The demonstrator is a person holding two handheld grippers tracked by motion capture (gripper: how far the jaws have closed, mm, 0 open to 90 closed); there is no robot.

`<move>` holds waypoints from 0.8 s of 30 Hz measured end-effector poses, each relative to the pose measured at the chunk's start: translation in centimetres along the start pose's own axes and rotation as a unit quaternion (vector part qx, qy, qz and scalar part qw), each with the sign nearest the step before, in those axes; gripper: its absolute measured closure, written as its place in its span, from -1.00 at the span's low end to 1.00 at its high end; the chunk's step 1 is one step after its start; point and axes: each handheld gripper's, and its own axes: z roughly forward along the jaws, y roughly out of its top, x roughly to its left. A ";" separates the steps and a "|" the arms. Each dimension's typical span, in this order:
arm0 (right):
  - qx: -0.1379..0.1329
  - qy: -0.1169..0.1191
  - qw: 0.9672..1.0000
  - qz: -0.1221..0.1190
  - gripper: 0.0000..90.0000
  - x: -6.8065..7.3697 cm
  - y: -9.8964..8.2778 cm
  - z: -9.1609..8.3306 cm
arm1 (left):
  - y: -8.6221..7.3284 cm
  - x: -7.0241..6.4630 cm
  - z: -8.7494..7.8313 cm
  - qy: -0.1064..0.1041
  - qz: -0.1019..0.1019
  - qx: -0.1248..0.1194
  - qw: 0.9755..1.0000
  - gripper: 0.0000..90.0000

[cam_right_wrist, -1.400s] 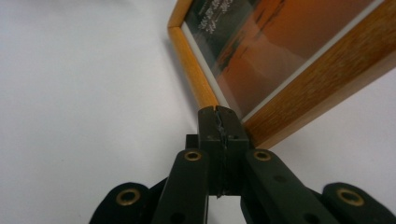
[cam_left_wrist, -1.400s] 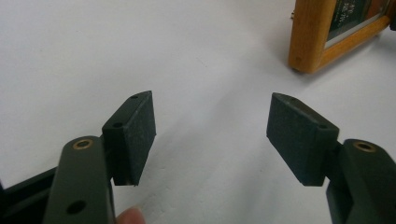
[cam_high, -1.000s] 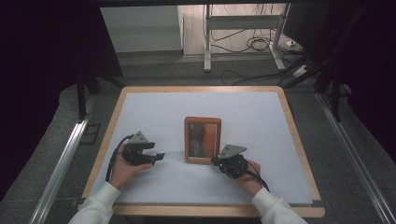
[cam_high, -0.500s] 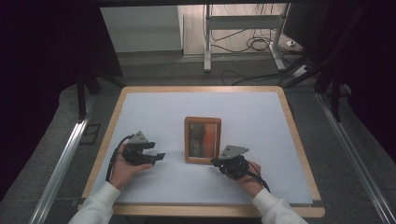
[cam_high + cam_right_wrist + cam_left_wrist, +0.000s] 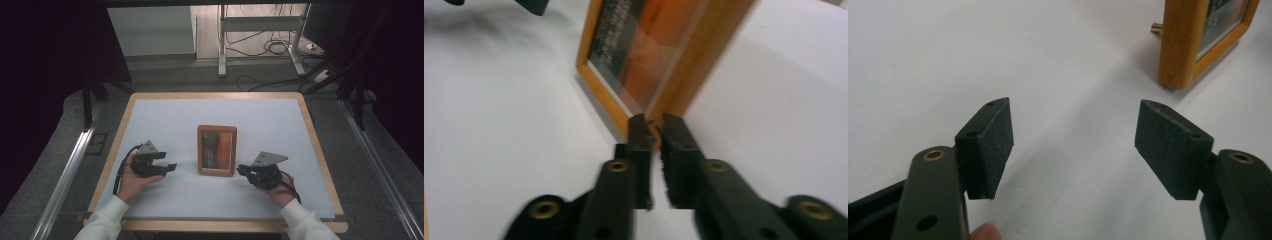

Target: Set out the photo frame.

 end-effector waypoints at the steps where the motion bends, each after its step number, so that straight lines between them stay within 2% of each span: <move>1: -0.002 -0.007 1.000 0.006 0.36 -0.3 -0.2 -0.3 | 0.0 0.0 0.0 0.001 0.000 -0.002 1.000 -0.30; 4: -0.011 -0.029 0.999 0.029 0.02 -1.0 -0.7 -1.1 | 0.0 0.0 0.0 0.001 0.000 0.000 1.000 -0.31; 8: -0.014 -0.052 0.997 0.057 -0.08 -2.3 -1.3 -2.2 | -0.3 0.0 -0.2 -0.001 -0.004 -0.002 1.000 -0.31; 10: -0.020 -0.055 0.996 0.070 -0.10 -2.9 -1.6 -2.7 | -0.3 0.0 -0.3 0.001 -0.006 -0.002 1.000 -0.31; 15: -0.024 -0.063 0.995 0.071 -0.13 -3.5 -2.0 -3.7 | -0.1 -0.1 -0.2 0.009 -0.003 -0.003 1.000 -0.31; 18: -0.027 -0.072 0.995 0.071 -0.23 -3.8 -2.3 -4.4 | -0.2 -0.3 -0.2 0.007 -0.004 0.001 1.000 -0.31; 20: -0.027 -0.088 0.993 0.078 -0.33 -4.0 -2.6 -5.0 | 0.0 -0.3 -0.2 0.006 -0.004 0.000 1.000 -0.31; 22: -0.037 -0.105 0.989 0.094 -0.43 -4.4 -3.3 -5.5 | 0.1 -0.5 -0.2 0.008 0.000 -0.001 1.000 -0.33; 24: -0.030 -0.114 0.987 0.109 -0.49 -4.9 -3.9 -5.7 | 0.2 -0.7 -0.2 0.014 0.007 0.000 1.000 -0.34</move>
